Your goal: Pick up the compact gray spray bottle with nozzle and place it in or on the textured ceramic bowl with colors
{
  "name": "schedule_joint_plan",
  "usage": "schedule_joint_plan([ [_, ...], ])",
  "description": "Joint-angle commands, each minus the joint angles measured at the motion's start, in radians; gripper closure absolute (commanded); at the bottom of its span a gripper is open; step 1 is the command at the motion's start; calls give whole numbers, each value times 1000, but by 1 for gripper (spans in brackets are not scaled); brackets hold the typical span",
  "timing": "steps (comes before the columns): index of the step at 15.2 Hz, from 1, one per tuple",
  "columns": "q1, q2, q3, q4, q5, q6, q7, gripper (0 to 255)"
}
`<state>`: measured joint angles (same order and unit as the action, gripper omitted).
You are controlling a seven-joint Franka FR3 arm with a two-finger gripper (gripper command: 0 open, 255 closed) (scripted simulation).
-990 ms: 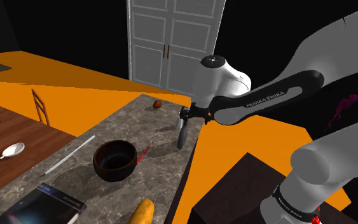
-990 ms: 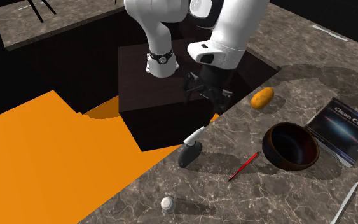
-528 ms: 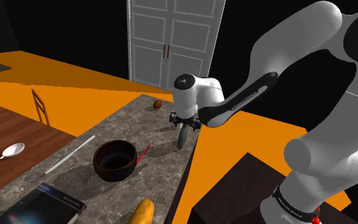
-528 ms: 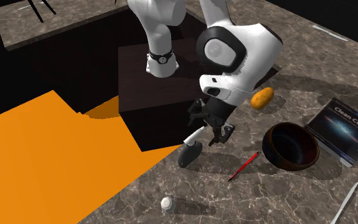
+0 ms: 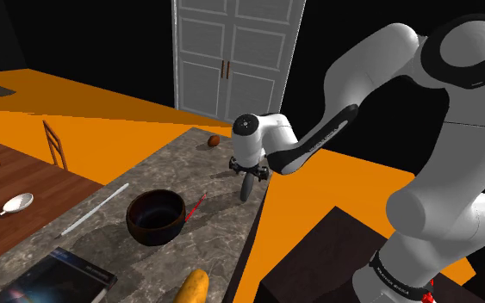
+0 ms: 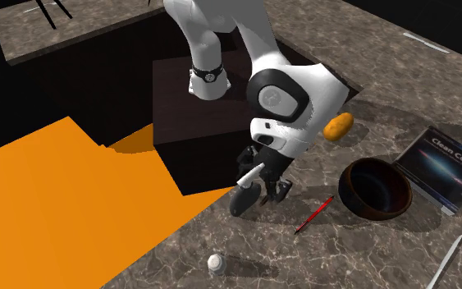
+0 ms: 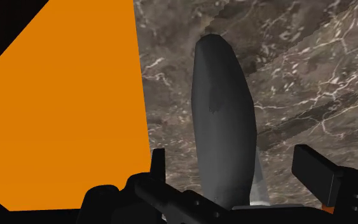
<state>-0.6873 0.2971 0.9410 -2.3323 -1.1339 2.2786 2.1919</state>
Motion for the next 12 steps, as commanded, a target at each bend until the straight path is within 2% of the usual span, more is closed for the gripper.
schedule_joint_plan([
  [1,7,23,-17,8,-28,-1,12,0],
  [8,7,23,-17,8,-28,-1,12,0],
  [9,7,23,-17,8,-28,-1,12,255],
  [12,7,23,-17,8,-28,-1,12,255],
])
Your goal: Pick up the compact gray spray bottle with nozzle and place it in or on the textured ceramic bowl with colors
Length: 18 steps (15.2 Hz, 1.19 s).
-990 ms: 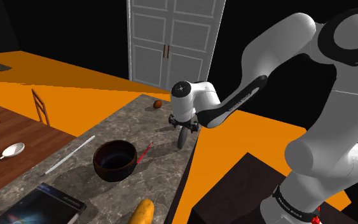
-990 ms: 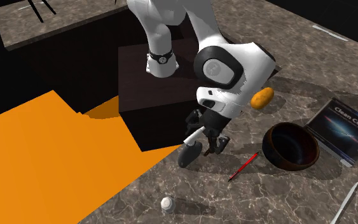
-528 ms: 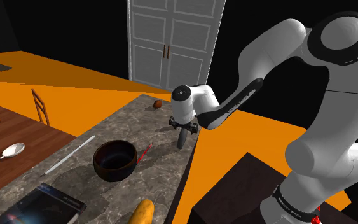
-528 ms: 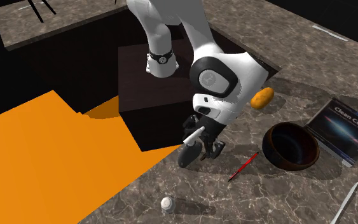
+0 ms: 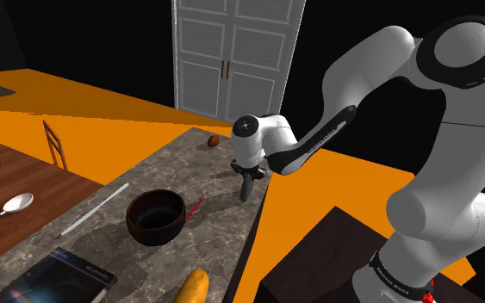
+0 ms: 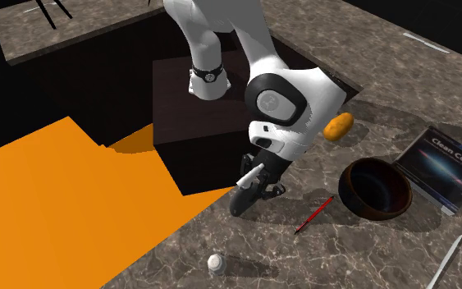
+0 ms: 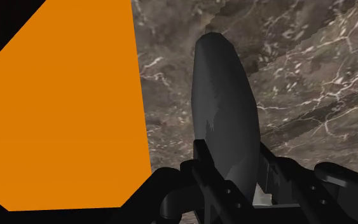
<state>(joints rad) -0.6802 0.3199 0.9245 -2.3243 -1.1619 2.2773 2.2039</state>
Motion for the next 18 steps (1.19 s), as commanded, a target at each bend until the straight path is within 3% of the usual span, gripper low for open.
schedule_joint_plan([
  [1,0,0,0,0,0,0,0,255],
  [6,0,0,0,0,0,0,0,255],
  [18,-102,-210,106,-18,259,32,-208,255],
])
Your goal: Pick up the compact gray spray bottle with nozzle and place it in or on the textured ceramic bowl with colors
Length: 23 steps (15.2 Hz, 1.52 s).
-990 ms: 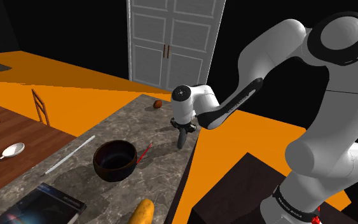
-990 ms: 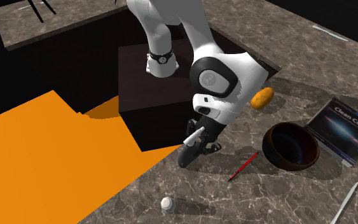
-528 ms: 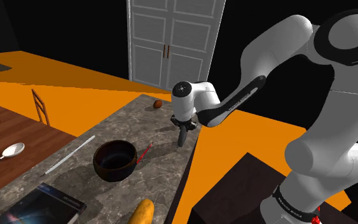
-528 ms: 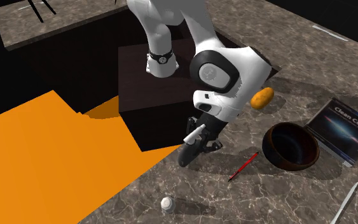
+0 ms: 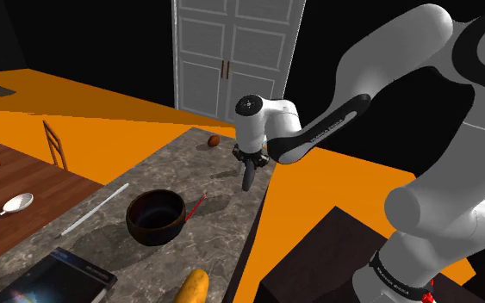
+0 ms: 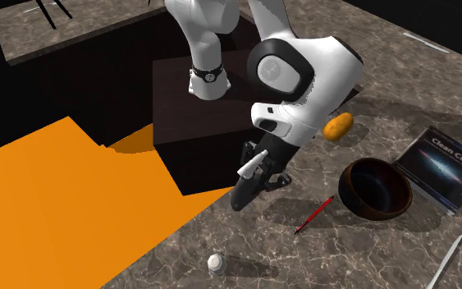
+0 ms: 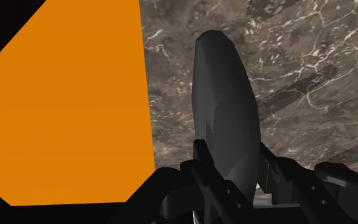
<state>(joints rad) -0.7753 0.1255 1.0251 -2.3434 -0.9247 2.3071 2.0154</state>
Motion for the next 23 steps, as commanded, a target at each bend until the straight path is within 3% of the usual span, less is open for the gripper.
schedule_joint_plan([
  [1,-14,-35,12,0,48,5,-40,255],
  [7,-33,-156,25,2,209,16,-173,255],
  [13,-9,-258,-5,14,352,2,-299,255],
  [23,50,-370,-79,64,507,-72,-455,255],
])
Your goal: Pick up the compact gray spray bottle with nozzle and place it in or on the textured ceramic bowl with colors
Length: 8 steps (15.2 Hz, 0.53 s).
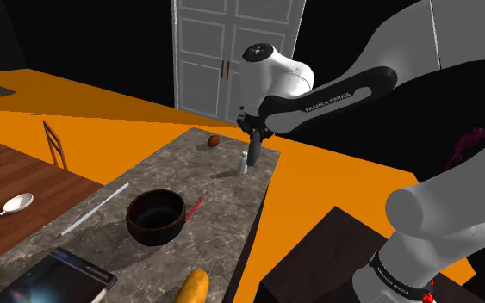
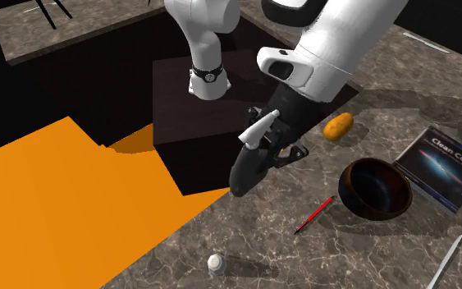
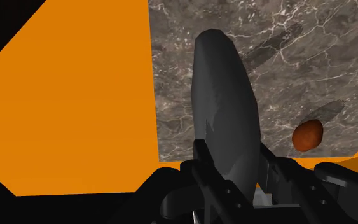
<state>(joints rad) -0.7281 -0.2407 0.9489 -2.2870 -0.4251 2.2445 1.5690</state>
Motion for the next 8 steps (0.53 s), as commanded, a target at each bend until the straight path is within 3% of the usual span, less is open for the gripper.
schedule_joint_plan([
  [1,8,-12,-10,15,18,-18,-21,255],
  [2,9,-13,-11,15,20,-20,-22,255],
  [5,0,52,82,82,-26,-87,74,255],
  [8,-11,158,187,162,-111,-174,191,255],
])
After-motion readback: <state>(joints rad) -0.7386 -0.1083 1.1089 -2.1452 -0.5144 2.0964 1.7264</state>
